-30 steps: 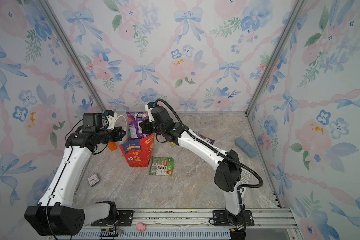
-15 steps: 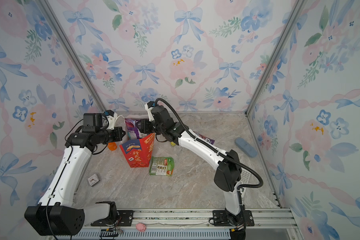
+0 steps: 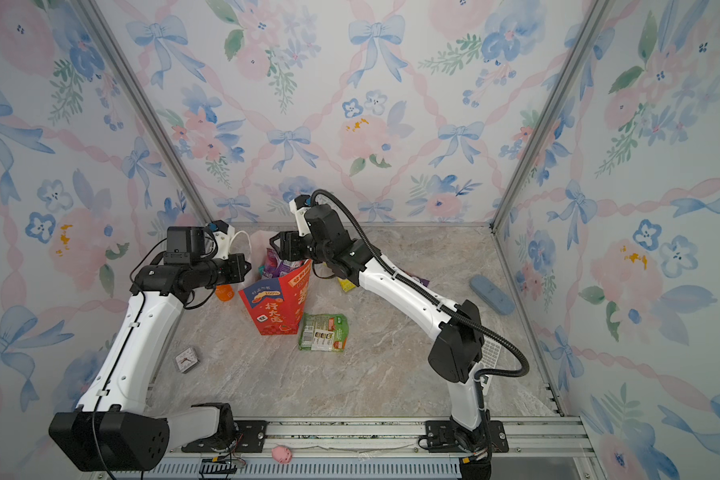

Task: Place the snacks into the paper bag
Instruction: 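Open the right gripper to release the purple packet in the bag, then move the right gripper down to the purple Fox's Berries candy bag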

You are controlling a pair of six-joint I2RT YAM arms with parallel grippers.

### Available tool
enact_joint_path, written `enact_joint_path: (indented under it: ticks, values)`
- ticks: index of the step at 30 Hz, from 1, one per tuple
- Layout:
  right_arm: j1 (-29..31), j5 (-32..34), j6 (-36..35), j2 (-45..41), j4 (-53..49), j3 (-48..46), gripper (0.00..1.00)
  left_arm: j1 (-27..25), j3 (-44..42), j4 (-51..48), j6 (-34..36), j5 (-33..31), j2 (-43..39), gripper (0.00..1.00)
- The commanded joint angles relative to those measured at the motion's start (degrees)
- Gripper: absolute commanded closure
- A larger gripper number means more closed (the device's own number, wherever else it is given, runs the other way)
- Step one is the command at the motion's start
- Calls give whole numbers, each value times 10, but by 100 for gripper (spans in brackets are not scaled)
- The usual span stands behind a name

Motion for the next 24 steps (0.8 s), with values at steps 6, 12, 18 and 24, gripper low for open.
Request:
enact_joint_path:
  ticks: [6,12,18,24]
  values:
    - [-8,-91,-46,-1,9,79,28,4,4,2,6,7,-6,100]
    - [-9,-139,-48,5,17,99,23,3,4,2,6,8,-7,100]
    - [-11,-77,-133,-36,-35,82,21,3,3,2,6,9,-9,100]
    - [-32,40,-175,-143,-46,-60,17,4,1,2,5,6,-15,100]
